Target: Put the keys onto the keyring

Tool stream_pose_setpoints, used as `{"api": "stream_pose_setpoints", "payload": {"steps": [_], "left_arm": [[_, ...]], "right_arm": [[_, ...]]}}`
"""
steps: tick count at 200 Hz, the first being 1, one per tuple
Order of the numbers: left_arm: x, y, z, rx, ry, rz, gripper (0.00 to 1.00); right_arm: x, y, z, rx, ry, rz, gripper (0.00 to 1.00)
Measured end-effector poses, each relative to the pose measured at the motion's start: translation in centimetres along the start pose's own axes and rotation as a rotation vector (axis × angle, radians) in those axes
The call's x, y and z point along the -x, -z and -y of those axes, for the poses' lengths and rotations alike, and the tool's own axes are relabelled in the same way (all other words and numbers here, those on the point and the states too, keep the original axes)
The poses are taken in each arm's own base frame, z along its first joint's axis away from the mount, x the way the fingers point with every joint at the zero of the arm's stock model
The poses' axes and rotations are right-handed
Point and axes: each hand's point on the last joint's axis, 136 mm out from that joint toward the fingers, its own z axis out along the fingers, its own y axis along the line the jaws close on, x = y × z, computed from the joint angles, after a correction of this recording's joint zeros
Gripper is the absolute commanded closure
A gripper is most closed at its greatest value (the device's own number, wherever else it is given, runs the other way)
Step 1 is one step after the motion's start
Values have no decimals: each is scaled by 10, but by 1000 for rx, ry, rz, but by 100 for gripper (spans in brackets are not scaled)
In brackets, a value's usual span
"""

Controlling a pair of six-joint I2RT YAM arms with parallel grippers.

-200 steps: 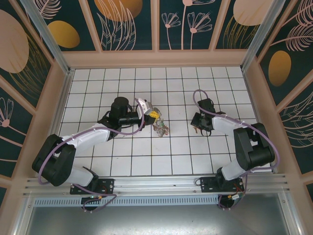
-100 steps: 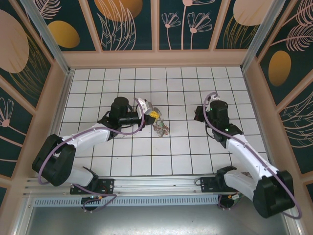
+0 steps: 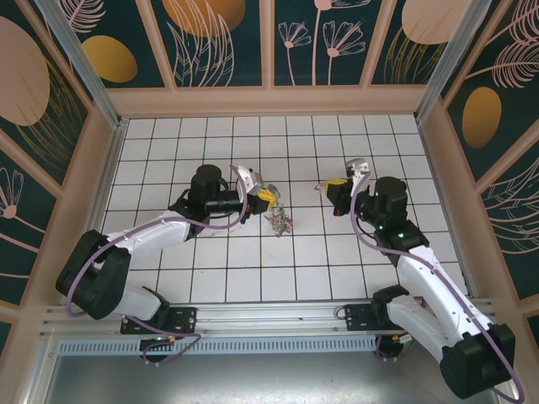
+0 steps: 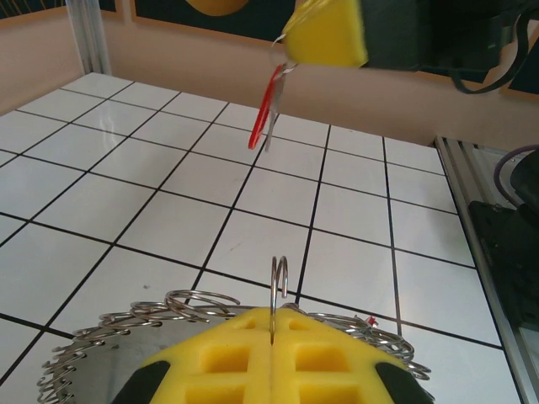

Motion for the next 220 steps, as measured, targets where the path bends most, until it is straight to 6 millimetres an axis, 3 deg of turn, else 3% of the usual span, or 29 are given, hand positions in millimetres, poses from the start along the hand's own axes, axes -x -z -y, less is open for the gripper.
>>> {"api": "stream_pose_setpoints", "payload": {"steps": [29,66,139,220], "left_arm": [[0,0,-2,14,0,-1,100],[0,0,-7,39,-1,-3,100],[1,0,-9,50,-2,2,100],[1,0,-9,50,-3,2,100]], "right_arm": [[6,6,-23,104,124,27,100],[2,5,-36,189,183,15,100],[-19,-15,-73,273,266,-101,100],[-23,-41,-90,271,385,-149,100]]}}
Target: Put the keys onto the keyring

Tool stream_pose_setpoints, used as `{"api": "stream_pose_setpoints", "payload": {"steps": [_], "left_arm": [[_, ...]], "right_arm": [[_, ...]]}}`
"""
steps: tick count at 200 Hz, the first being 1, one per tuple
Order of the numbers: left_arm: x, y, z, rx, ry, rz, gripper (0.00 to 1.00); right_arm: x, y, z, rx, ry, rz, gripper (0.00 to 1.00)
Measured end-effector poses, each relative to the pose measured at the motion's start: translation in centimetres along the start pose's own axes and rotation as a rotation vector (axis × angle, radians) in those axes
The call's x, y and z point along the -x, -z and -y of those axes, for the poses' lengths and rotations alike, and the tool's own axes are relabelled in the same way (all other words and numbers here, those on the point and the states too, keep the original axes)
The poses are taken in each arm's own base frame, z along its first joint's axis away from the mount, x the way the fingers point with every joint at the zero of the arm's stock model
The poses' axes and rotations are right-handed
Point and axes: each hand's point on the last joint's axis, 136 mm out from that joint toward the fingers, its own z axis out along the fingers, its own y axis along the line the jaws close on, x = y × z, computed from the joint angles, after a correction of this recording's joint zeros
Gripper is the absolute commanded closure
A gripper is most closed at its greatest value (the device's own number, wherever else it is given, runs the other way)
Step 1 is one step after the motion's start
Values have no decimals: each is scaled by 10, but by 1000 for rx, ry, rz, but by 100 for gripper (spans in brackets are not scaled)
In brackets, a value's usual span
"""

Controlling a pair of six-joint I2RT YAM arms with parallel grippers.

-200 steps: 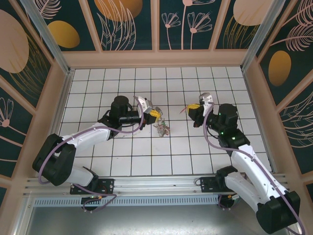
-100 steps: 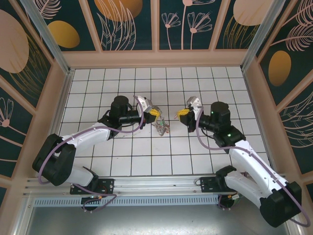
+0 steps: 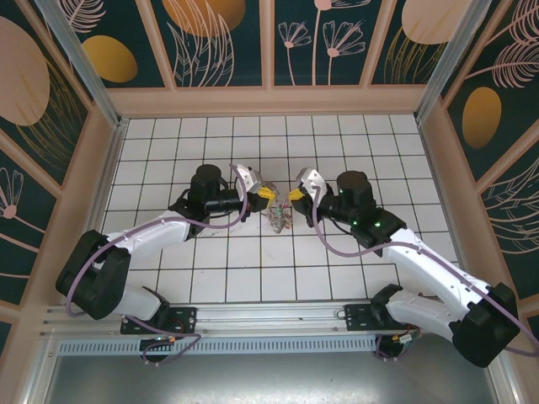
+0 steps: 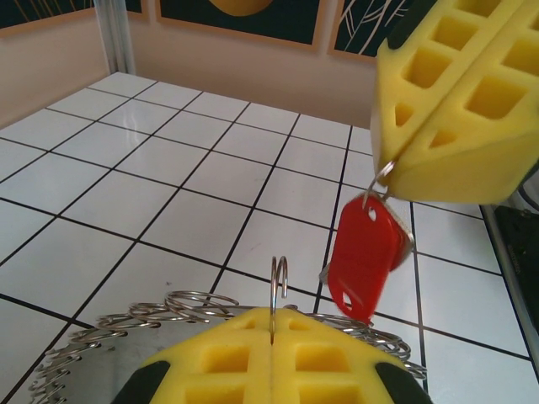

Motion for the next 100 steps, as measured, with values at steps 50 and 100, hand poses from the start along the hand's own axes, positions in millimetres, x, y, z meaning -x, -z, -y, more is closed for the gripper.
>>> {"api": "stream_pose_setpoints", "payload": {"steps": [50,100], "left_arm": [[0,0,0,0,0,0,100],[0,0,0,0,0,0,100]], "right_arm": [[-5,-15,-1,23,19,-36,100],[-3,-20,-4,47,30,-39,100]]}}
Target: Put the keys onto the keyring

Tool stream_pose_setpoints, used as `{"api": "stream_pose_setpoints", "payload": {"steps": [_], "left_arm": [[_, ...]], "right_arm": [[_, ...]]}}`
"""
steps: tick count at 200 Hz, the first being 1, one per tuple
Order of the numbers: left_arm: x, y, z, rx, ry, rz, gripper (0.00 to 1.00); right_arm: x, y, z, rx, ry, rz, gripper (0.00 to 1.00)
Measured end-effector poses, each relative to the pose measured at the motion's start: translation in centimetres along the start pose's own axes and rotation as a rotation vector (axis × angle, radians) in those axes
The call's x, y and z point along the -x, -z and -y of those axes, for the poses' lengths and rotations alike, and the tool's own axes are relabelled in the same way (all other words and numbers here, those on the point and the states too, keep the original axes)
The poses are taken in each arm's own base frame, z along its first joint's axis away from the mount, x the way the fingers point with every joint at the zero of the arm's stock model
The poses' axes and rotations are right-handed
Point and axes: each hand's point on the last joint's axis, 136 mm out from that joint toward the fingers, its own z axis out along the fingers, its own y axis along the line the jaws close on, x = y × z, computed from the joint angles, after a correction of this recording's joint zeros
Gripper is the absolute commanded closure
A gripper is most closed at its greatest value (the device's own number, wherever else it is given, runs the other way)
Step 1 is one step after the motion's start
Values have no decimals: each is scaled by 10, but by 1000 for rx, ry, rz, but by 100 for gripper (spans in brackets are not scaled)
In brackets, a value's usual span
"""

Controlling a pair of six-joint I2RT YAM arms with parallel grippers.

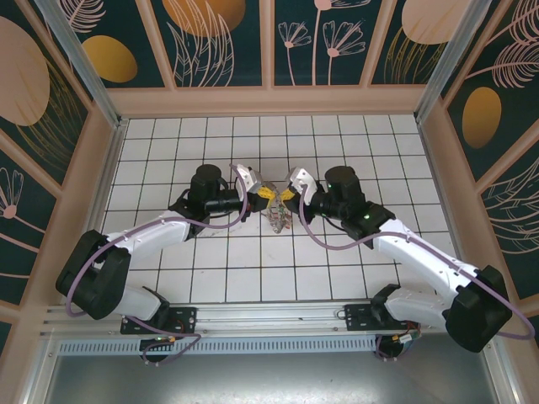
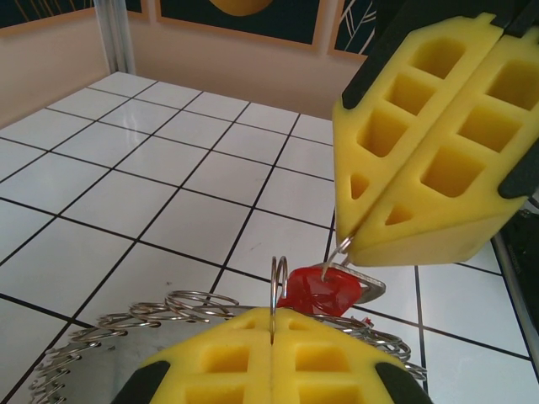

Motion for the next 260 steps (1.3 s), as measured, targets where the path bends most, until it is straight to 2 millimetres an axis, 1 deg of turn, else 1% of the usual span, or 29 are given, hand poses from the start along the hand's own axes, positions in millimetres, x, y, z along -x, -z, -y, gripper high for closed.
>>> {"api": "stream_pose_setpoints", "payload": {"steps": [86,140,183,219,260], "left_arm": [[-3,0,0,-1,7,-13,100],[-3,0,0,-1,2,-15,100],[-5,0,-3,13,5,-21,100],[-5,0,-5,29,4,-24,100],[-5,0,-7,36,0,-24,100]], "right_arm": [[4,-10,1,17,8,-3,100],[11,-15,1,13,24,11,100],[7,-22,3,-28,48,-15,100],[7,-22,9,-72,52,-17,100],[9,-17,17,-133,51,-5,100]]}}
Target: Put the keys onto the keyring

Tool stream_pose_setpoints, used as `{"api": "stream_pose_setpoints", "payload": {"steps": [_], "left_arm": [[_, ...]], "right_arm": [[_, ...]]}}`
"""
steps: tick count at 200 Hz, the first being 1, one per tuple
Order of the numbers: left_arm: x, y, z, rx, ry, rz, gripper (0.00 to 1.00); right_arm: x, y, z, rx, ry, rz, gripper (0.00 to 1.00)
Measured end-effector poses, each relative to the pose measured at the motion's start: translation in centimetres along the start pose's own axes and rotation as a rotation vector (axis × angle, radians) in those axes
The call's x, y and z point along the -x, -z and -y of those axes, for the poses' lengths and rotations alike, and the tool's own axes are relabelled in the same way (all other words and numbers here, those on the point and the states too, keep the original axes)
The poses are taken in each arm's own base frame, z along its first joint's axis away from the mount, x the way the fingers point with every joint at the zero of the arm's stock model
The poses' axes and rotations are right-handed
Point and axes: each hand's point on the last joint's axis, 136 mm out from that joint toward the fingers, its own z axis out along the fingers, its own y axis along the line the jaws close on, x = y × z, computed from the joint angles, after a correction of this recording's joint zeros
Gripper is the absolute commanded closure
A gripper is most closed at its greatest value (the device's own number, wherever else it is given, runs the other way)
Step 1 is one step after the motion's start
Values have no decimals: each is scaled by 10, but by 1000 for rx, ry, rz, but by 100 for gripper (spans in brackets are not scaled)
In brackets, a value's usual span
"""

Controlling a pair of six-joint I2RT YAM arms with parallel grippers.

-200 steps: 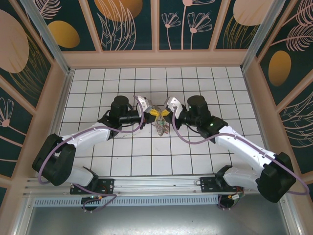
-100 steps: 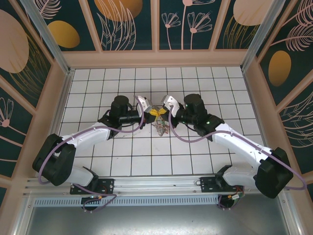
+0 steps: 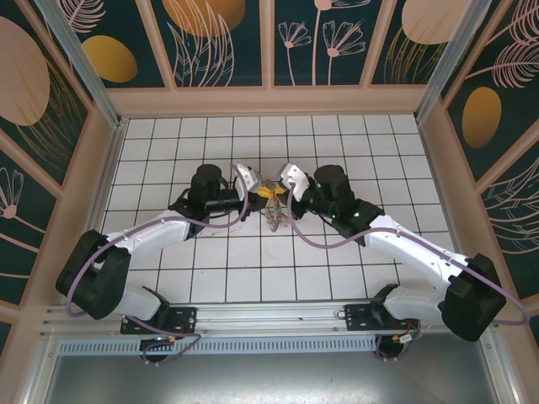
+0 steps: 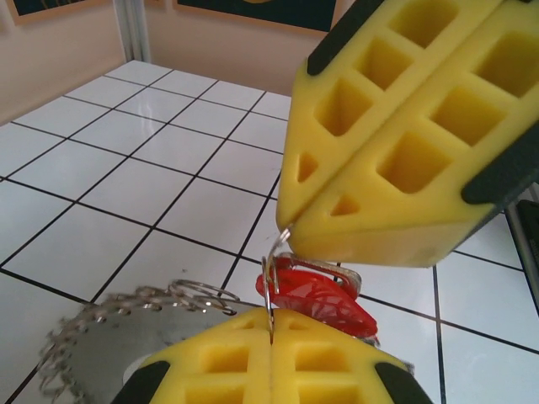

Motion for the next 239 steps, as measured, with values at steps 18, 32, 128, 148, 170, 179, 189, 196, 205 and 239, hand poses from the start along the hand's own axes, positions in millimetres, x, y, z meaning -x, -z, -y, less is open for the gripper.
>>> {"api": "stream_pose_setpoints", "payload": {"steps": [18,32,128,148,170,179,189,196,205,239], "left_arm": [[0,0,0,0,-1,1,100],[0,0,0,1,0,0,100],[5,0,-2,11,-13,20,100],[1,0,-2,10,-8,14,100],[3,0,-1,8,-12,19,100],[3,0,0,0,-14,21,100],[3,0,1,-3,-14,22,100],[3,0,1,-4,-14,22,100],[4,0,2,-6,-14,22,100],[4,0,2,-7,-14,22,100]], "right_arm": [[-1,0,2,-14,-5,-4,100],[-2,0,4,-27,-12,-7,100],[-17,-1,7,-43,-58,-38,100],[-20,-1,7,-31,-67,-41,93],[-20,1,10,-36,-80,-36,83],[-20,2,14,-47,-91,-35,82],[-22,6,19,-65,-100,-33,80],[-22,8,22,-75,-104,-31,79],[-22,12,26,-90,-108,-27,78],[-12,32,42,-158,-113,14,77]]}}
